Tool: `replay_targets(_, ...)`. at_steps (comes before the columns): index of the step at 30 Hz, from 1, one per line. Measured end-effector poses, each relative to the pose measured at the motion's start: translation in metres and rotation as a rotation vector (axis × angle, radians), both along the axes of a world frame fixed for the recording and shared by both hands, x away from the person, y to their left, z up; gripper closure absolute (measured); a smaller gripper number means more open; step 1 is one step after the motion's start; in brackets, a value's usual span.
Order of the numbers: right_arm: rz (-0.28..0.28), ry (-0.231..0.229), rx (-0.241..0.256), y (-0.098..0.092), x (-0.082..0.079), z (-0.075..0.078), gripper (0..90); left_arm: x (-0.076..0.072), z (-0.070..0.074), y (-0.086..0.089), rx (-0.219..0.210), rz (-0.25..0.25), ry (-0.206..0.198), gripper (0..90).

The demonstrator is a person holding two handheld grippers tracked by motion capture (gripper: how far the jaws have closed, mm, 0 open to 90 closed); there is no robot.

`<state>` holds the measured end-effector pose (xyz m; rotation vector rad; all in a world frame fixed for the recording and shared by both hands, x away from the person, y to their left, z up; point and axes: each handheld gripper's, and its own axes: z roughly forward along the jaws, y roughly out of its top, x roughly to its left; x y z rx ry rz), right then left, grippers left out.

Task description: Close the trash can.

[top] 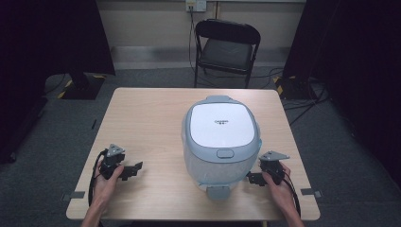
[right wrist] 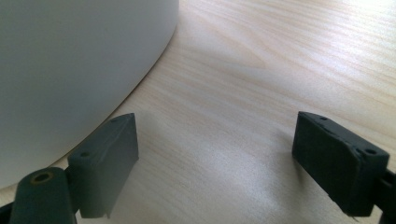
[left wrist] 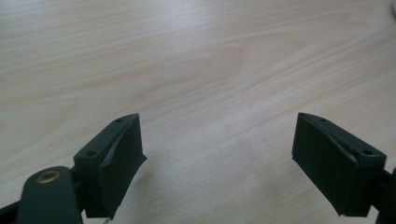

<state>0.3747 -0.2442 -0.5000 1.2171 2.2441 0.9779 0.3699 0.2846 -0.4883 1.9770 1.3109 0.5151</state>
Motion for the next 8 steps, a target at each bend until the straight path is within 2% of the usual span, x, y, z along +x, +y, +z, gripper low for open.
replay_targets(2,0.0,0.0,0.0,0.0,0.0,0.0,13.3,-0.0006,-0.0052,-0.0011,0.023,0.004,0.016,16.3)
replay_targets(4,-0.001,0.0,0.0,0.0001,0.0,0.0,13.3,-0.0012,-0.0086,-0.0014,0.028,0.004,0.018,16.1)
replay_targets(6,-0.001,0.001,0.001,0.0001,-0.0001,0.0,13.3,-0.0018,-0.011,-0.0014,0.023,0.003,0.004,15.1)
replay_targets(7,0.0,0.0,0.0,0.0,0.0,0.0,13.3,-0.0024,-0.0108,-0.0024,0.046,0.004,0.001,16.2)
replay_targets(8,0.0,0.0,0.0,0.0,0.0,0.0,13.3,-0.0023,-0.0111,-0.0037,0.05,0.01,-0.002,15.8)
